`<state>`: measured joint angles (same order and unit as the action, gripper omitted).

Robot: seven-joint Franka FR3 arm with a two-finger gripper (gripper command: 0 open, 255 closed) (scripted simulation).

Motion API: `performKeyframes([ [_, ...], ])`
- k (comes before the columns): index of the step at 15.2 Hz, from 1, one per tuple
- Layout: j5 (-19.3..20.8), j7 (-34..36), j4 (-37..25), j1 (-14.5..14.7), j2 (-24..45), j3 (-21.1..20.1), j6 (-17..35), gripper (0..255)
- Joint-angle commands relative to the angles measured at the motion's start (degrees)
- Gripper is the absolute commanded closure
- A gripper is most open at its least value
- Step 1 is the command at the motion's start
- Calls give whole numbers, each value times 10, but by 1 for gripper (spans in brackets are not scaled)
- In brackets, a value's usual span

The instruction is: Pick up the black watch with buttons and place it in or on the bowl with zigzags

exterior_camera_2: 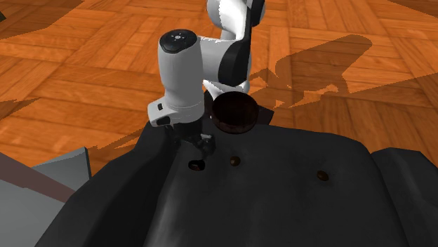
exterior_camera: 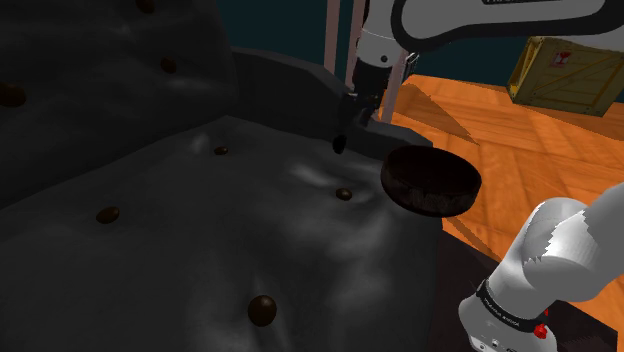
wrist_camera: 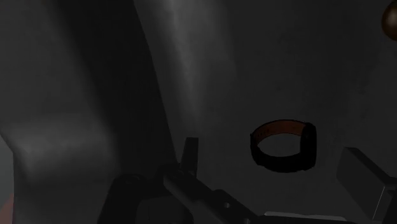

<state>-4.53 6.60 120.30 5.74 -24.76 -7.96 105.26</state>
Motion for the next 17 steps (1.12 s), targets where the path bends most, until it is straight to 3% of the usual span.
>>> performKeyframes([
  [1,-7,11,-16,8,23,-13,9,0],
  [9,-8,11,34,9,31,-17,68,0],
  [16,-8,11,34,9,31,-17,68,0],
  [17,-8,11,34,9,31,-17,68,255],
])
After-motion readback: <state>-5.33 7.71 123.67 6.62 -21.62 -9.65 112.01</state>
